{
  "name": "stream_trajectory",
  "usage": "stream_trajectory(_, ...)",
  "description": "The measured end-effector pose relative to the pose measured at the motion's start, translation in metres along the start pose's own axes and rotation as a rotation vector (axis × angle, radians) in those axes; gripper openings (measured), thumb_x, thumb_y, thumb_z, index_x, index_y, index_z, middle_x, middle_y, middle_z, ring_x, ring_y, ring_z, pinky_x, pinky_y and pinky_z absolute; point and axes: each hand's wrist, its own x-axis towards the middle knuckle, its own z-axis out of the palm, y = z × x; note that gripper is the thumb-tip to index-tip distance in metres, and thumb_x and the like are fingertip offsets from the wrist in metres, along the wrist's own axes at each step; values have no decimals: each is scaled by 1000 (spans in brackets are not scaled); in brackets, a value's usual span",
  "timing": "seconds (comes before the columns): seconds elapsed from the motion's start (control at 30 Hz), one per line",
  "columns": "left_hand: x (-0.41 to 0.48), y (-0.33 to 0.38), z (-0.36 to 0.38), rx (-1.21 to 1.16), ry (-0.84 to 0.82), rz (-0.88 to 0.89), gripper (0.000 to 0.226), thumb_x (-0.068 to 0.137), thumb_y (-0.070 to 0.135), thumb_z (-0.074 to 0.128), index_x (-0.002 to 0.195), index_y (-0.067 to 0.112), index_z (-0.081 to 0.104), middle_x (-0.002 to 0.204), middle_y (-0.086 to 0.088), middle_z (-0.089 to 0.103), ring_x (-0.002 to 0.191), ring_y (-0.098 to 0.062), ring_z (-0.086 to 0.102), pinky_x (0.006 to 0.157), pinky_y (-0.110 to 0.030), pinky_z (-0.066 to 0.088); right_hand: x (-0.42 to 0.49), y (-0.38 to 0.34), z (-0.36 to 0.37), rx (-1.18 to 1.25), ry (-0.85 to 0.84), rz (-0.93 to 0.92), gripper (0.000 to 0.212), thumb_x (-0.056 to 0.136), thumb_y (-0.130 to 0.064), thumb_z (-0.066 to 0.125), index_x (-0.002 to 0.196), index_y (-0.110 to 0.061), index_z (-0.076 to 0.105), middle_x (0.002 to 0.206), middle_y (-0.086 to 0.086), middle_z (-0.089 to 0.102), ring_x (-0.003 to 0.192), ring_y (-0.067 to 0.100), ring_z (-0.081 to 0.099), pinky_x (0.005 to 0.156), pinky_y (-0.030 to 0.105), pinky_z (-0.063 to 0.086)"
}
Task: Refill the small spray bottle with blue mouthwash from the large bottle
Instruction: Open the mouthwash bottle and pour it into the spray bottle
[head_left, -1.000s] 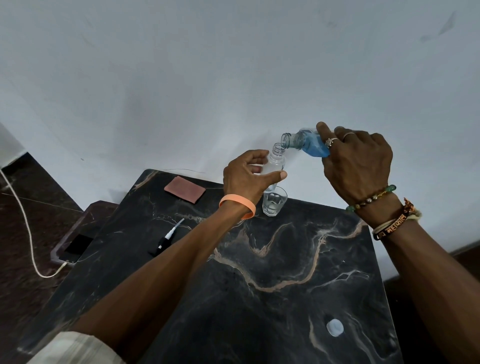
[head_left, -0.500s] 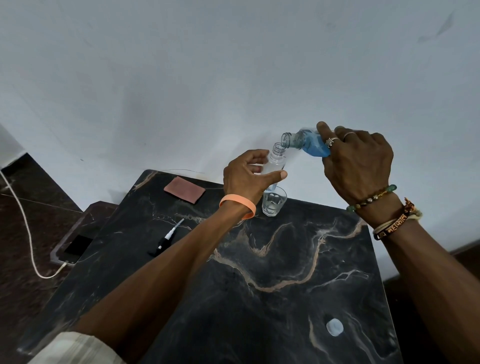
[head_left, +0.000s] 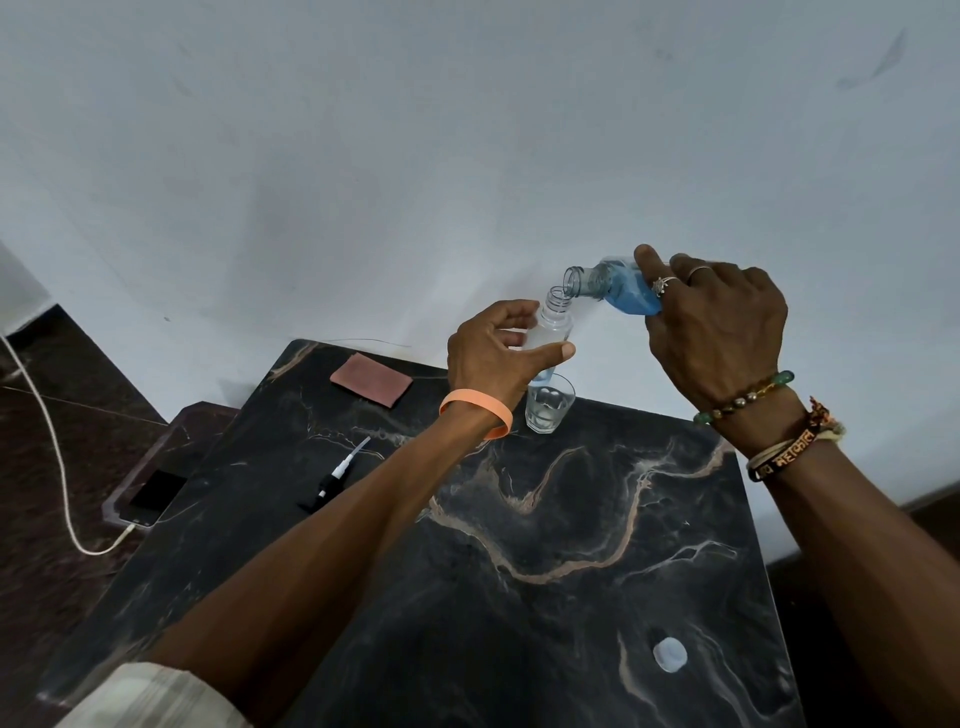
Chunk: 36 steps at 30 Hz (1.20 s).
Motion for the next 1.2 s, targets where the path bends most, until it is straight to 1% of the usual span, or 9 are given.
stream_trajectory(0.3,-2,3,-2,5,-1,4,57,54,35,92,106,22,71,99,9,72,84,-7,69,72,-25,59,0,-2,-4,5,-11,11,52,85,-12,62,137,-12,53,113,20,67,94,42,63,76,43,46)
stream_trajectory(0.5,-2,3,-3,0,-8,10,55,55,34,92,104,24,70,96,12,71,83,-5,68,70,-22,58,0,-3,-5,2,-14,7,53,85,-13,62,137,-13,53,114,19,67,95,42,63,76,43,46)
stream_trajectory(0.6,-2,3,-4,5,-7,11,54,55,35,92,103,27,70,94,14,70,82,-3,68,68,-18,56,0,-4,-5,-3,-6,5,52,84,-12,62,136,-12,54,113,20,68,94,41,64,74,42,46)
stream_trajectory(0.8,-3,-1,-5,-7,2,7,54,53,35,93,101,27,71,93,13,71,79,-3,68,69,-22,58,0,-5,-6,-9,-15,7,53,84,-10,59,136,-13,54,112,18,68,93,41,63,73,42,44)
stream_trajectory(0.97,-2,-1,-5,3,-3,14,54,54,37,92,102,29,70,94,14,71,81,-2,68,69,-20,57,0,-5,-5,-12,-15,7,53,85,-12,61,137,-13,53,114,19,67,96,42,63,75,43,45)
stream_trajectory(1.07,-2,0,-5,4,-4,16,50,55,36,92,99,32,69,91,18,69,80,0,67,66,-16,55,-1,-5,-5,-2,-8,4,53,84,-10,62,136,-12,54,114,20,67,96,42,63,75,43,46)
stream_trajectory(1.2,-3,0,-5,11,-2,19,51,55,37,92,101,30,69,91,19,68,81,1,67,65,-14,54,0,-4,-3,1,-10,4,53,84,-11,62,136,-12,54,114,20,67,96,43,63,75,43,46)
